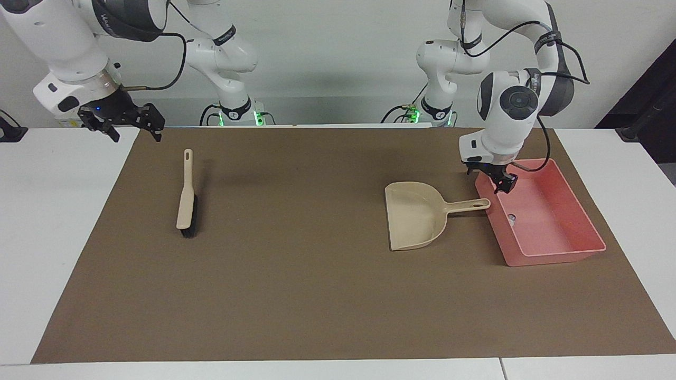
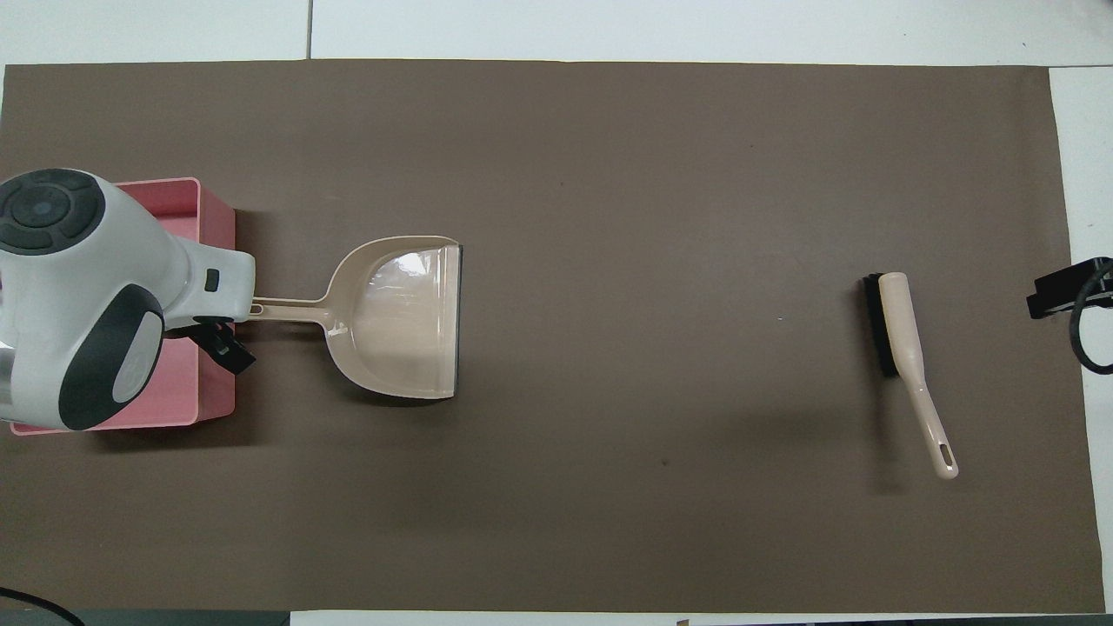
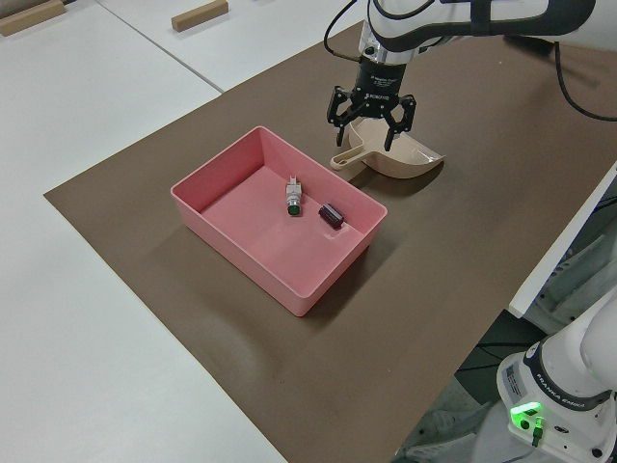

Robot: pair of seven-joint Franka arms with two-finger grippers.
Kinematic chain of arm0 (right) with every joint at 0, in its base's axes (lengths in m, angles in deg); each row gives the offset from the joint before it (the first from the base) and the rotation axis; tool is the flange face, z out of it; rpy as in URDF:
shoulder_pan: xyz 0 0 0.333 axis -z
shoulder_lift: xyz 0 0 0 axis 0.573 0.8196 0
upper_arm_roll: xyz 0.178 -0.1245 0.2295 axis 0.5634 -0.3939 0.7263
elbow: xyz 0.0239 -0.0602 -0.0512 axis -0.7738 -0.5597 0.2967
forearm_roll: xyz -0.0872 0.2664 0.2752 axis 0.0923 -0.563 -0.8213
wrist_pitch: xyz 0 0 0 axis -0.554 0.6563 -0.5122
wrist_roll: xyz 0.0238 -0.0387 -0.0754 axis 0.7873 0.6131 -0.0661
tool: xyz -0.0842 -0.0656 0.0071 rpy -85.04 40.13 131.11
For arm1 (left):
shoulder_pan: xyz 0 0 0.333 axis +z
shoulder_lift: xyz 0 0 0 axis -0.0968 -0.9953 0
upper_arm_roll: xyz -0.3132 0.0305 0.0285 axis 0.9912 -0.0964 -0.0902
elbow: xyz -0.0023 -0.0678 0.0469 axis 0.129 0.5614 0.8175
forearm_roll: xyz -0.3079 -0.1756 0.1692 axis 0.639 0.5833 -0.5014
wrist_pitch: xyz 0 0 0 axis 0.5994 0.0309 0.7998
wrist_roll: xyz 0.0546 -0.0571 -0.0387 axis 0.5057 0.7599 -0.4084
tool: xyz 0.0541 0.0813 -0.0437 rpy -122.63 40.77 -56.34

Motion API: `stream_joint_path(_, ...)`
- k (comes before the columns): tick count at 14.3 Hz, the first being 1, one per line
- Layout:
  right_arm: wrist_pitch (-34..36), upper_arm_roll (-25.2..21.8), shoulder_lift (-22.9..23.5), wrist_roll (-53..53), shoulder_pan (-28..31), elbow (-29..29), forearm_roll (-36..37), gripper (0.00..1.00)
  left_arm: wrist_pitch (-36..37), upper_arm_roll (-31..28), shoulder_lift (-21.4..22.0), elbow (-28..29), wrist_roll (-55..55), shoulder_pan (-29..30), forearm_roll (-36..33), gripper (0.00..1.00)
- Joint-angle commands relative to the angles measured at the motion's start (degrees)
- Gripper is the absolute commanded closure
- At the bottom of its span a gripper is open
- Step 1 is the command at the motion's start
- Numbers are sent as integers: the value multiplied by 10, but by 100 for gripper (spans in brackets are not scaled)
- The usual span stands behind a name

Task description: Clean e-waste and dump in bin

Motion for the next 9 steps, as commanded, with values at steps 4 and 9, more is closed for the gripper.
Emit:
stream_joint_path(4,3,-45,33,-5,-31,20,-14,1,17,2,-1,-75,-194,65,68,2)
stream_joint_path(9,0,-42,0,-5,-27,13,-29,1,136,1,-14,-232,-196,101,108,2)
